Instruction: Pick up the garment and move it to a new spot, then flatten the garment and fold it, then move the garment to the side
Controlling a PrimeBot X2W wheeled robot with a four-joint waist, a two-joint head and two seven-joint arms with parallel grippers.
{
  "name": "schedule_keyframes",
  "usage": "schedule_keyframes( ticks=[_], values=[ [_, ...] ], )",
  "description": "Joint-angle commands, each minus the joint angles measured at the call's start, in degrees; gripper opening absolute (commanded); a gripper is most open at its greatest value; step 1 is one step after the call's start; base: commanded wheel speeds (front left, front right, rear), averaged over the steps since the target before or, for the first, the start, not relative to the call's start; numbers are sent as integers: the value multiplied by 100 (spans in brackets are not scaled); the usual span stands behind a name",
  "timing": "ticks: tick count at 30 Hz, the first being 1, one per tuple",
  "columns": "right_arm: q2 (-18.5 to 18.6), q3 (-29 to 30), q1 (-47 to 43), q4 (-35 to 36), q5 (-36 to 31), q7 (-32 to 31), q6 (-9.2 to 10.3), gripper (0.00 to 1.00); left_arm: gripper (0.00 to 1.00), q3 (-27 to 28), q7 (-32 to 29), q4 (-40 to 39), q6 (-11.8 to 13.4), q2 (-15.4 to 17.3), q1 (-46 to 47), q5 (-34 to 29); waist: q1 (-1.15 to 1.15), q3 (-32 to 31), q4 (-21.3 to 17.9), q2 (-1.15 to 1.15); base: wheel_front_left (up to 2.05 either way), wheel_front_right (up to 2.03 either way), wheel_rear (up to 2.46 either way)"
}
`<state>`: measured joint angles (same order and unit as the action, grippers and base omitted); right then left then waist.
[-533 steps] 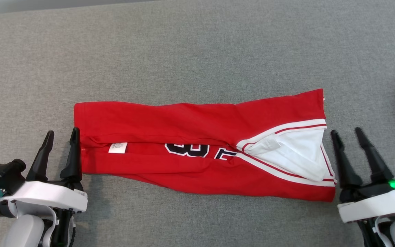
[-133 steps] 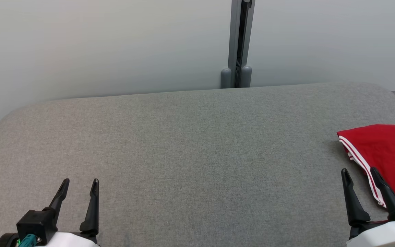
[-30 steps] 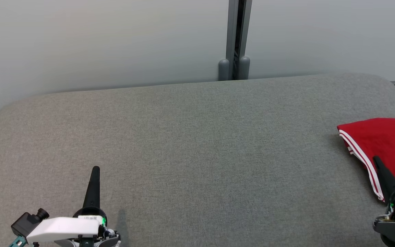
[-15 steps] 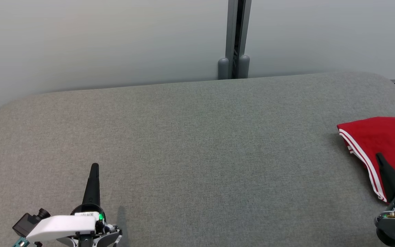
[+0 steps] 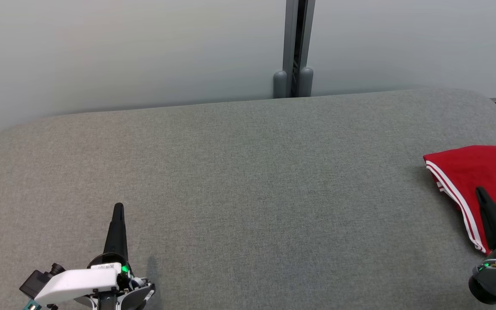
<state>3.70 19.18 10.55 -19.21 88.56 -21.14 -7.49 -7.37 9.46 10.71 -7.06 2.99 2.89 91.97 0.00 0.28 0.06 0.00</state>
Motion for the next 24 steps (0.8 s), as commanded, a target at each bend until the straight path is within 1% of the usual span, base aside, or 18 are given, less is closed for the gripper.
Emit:
schedule_keyframes(
  ticks=[1, 4, 24],
  values=[
    [42, 34, 88, -34, 123, -46, 0, 0, 0, 33, 12, 22, -60, -2, 139, 96, 0, 4, -1, 0, 0, 0, 0],
    [41, 50, 102, -66, 206, -66, 0, 0, 0, 38, 19, 38, -68, -19, 138, 170, 0, 9, -3, 0, 0, 0, 0],
    [28, 60, 100, -62, 174, -67, 0, 0, 0, 35, 20, 33, -66, -16, 127, 160, 0, 9, -3, 0, 0, 0, 0]
  ],
)
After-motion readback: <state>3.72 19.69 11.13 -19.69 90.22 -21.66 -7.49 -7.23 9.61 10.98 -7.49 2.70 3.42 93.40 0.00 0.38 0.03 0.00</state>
